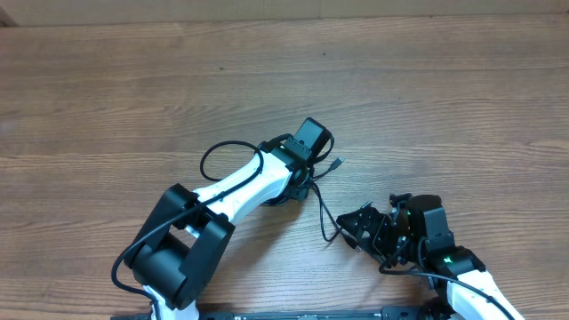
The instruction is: Untangle cables
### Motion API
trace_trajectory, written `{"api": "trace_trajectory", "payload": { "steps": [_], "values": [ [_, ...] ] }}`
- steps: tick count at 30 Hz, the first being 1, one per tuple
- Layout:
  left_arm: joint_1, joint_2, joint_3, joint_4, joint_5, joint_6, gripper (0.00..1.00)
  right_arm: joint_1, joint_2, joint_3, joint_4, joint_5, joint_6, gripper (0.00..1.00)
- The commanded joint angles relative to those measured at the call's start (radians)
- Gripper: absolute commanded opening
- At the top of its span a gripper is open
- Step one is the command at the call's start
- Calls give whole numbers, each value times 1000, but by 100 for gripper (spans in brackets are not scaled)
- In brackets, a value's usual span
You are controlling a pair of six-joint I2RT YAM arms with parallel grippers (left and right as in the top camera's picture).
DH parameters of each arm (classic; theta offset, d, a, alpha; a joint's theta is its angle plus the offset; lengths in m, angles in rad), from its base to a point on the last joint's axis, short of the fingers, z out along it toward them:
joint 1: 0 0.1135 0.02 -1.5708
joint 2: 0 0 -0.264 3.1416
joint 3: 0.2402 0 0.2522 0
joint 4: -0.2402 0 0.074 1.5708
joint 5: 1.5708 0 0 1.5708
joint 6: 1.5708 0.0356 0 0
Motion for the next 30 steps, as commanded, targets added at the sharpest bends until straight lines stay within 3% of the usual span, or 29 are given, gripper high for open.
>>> {"api": "trace_trajectory", "payload": {
  "steps": [1, 5, 14, 16, 20, 23, 30],
  "values": [
    [6, -21, 21, 0, -1, 204, 4, 5, -4, 9, 4, -8, -8, 91],
    [9, -73, 45, 0, 0, 464, 4, 5, -4, 9, 4, -8, -11, 91],
    [10, -248, 47, -62, 14, 838, 4, 5, -4, 9, 4, -5, -11, 91],
    [10, -281, 47, -72, 15, 1000, 4, 5, -4, 9, 4, -10, -11, 91],
    [10, -307, 47, -146, 20, 1173, 4, 5, -4, 9, 8, -16, -27, 92],
    [10, -307, 47, -198, 99, 1246, 4, 5, -3, 9, 14, -12, -35, 93],
    [11, -307, 47, -223, 439, 1659, 4, 3, -4, 9, 70, 15, -6, 92]
  ]
}}
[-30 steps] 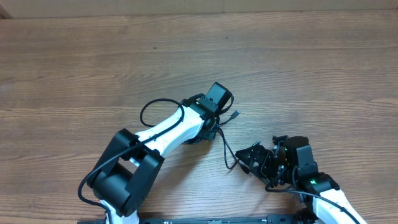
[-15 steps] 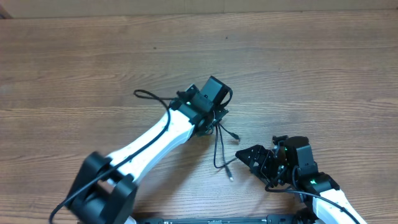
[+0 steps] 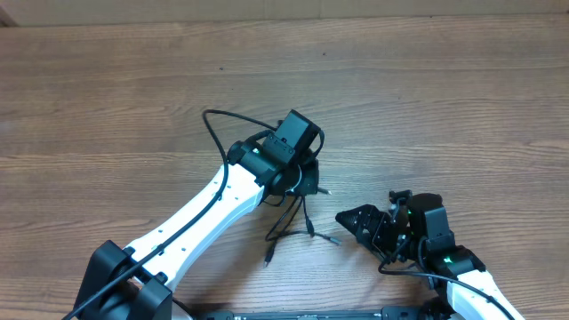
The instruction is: Untangle cables
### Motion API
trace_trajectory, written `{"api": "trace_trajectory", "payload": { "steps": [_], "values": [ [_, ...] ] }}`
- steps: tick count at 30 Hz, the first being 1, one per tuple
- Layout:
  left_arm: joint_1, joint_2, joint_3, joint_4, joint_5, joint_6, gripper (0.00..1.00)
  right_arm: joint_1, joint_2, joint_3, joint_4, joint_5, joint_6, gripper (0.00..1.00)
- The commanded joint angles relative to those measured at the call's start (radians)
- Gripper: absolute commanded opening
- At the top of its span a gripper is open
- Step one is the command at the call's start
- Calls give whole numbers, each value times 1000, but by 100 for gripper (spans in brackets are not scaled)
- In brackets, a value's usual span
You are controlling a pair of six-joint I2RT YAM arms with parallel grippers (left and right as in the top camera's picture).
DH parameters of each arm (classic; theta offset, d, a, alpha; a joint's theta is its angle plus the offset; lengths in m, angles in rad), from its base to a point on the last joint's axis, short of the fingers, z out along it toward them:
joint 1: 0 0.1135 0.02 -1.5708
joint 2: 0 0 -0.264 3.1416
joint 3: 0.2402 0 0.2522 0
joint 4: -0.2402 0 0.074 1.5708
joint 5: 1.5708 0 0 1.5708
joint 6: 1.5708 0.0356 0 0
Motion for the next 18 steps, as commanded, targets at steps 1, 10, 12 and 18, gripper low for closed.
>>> {"api": "trace_trajectory", "payload": {
  "steps": [1, 10, 12, 18],
  "values": [
    [5, -20, 22, -8, 271, 312, 4, 4, -3, 9, 20, 26, 66, 92],
    [5, -20, 22, -97, 289, 437, 4, 2, -3, 9, 181, 76, 319, 91],
    [5, -20, 22, -97, 293, 445, 4, -9, -3, 9, 214, 76, 345, 89],
    [4, -20, 22, -89, 368, 537, 4, -17, -3, 9, 256, 67, 501, 70]
  ]
}}
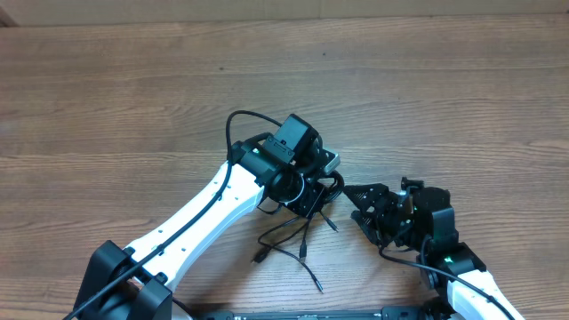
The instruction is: Untangle cables
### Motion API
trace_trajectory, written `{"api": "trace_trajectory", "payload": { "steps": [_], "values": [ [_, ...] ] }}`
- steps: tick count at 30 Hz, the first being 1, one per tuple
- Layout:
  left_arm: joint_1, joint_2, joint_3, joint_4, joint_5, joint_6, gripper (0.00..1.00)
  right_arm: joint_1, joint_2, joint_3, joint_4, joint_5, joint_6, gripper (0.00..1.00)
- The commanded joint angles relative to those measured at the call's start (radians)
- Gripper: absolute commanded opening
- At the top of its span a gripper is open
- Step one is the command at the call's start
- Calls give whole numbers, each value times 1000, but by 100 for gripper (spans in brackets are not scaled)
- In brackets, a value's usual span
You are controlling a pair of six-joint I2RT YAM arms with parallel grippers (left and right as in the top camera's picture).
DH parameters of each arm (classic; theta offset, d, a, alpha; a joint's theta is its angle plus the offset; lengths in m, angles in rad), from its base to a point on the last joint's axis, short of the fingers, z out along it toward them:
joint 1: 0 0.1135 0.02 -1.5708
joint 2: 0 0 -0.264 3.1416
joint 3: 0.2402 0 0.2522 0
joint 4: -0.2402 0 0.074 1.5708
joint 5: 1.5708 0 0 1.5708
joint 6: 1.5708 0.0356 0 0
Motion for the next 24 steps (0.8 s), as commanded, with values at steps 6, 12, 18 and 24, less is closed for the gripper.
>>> {"api": "trace_trajectory", "payload": {
  "steps": [6, 12, 18, 24],
  "values": [
    [3, -20, 22, 1, 82, 101, 4, -3, -4, 9, 63, 1, 139, 72],
    [4, -20, 22, 1, 82, 100, 4, -3, -4, 9, 136, 0, 138, 81],
    [3, -20, 22, 35, 131, 81, 4, -3, -3, 9, 163, -3, 122, 68],
    [4, -20, 22, 66, 210, 80, 4, -3, -2, 9, 158, -3, 124, 50]
  ]
}}
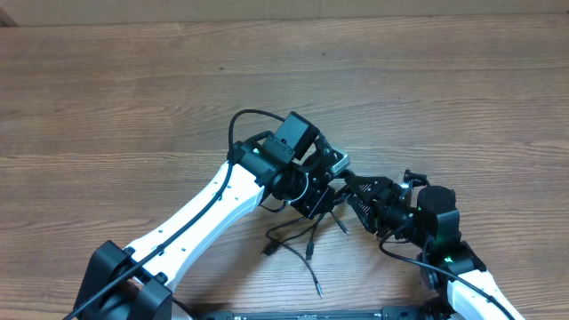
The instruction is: Untangle cables
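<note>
A bundle of thin black cables [300,240] hangs from my left gripper [318,188], which is shut on the upper part of the bundle and holds it above the wooden table [133,98]. Loose ends with small plugs trail down and to the front, one reaching [317,286]. My right gripper [348,197] has come in from the right and sits right beside the left gripper at the hanging strands, its jaws apart. Whether a strand lies between its fingers is hidden by the left gripper.
The left arm [196,218] crosses the front-left of the table diagonally, with its own black supply cable looping above it [238,124]. The right arm [436,231] occupies the front-right corner.
My right gripper has moved left and now sits against the hanging cables beside the left gripper. The left gripper has shifted slightly right, still holding the bundle.
The left gripper was low over the cables at the table's middle while the right gripper stood close to a strand at the front right. Then the left gripper held the bundle with ends dangling. The right gripper has since closed in to the bundle.
</note>
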### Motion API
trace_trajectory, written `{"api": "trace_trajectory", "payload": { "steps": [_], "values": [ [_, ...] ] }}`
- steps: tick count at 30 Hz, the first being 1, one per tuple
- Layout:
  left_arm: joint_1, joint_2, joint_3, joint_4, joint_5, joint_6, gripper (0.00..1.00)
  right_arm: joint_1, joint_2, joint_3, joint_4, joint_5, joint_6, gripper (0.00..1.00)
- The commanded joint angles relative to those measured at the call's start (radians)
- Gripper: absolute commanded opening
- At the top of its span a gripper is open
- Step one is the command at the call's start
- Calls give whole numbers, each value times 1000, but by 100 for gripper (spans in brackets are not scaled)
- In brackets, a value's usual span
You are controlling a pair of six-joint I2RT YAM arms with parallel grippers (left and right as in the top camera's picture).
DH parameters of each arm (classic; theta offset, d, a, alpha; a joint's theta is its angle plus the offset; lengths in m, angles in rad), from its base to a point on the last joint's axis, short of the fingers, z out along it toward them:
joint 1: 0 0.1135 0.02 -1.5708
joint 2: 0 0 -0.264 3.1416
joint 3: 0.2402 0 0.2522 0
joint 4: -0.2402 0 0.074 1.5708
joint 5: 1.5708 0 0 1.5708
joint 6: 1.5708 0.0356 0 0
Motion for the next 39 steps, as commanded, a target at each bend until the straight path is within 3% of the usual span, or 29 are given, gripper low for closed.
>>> {"api": "trace_trajectory", "payload": {
  "steps": [1, 6, 10, 11, 13, 20, 22, 24, 31, 37, 39],
  "values": [
    [4, -20, 22, 5, 83, 11, 4, -3, 0, 9, 3, 0, -5, 47],
    [6, -20, 22, -1, 48, -9, 4, -3, 8, 9, -31, 13, -5, 31],
    [11, -20, 22, -13, -170, -165, 4, -3, 8, 9, -63, 22, -30, 21],
    [12, -20, 22, -10, -240, -212, 4, -3, 8, 9, -64, 21, -52, 10],
    [12, -20, 22, -6, -304, -262, 4, -3, 8, 9, -63, 13, -62, 4],
    [12, -19, 22, 13, -335, -307, 4, -3, 8, 9, -61, 3, -154, 4],
    [12, -19, 22, 40, -259, -344, 4, -3, 8, 9, -102, 3, -159, 28],
    [14, -19, 22, 76, -142, -344, 4, -3, 8, 9, -118, 2, -158, 37],
    [119, -19, 22, 196, 360, -373, 4, -3, 8, 9, -136, 4, -178, 39],
    [185, -19, 22, 196, 523, -370, 4, -3, 8, 9, -84, 58, -179, 43],
    [185, -19, 22, 200, 566, -371, 4, -3, 8, 9, -27, 77, -193, 49]
  ]
}}
